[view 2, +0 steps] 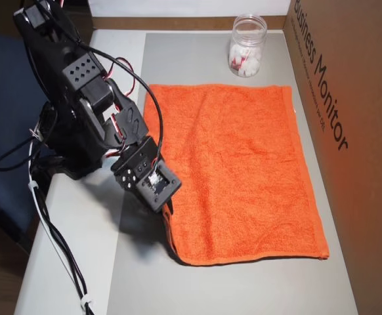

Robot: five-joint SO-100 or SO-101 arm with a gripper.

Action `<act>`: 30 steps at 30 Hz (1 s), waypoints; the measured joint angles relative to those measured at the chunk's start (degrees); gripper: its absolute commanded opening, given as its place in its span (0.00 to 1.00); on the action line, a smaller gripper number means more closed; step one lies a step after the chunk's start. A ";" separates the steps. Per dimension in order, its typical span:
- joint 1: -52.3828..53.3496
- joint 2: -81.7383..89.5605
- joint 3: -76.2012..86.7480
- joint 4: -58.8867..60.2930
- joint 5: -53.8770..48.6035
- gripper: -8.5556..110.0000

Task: Fold the blanket.

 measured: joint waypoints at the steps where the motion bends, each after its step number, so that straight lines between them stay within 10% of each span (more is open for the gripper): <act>1: -0.35 0.53 0.00 0.00 0.00 0.07; 30: -19.95 1.05 -14.41 0.00 0.18 0.07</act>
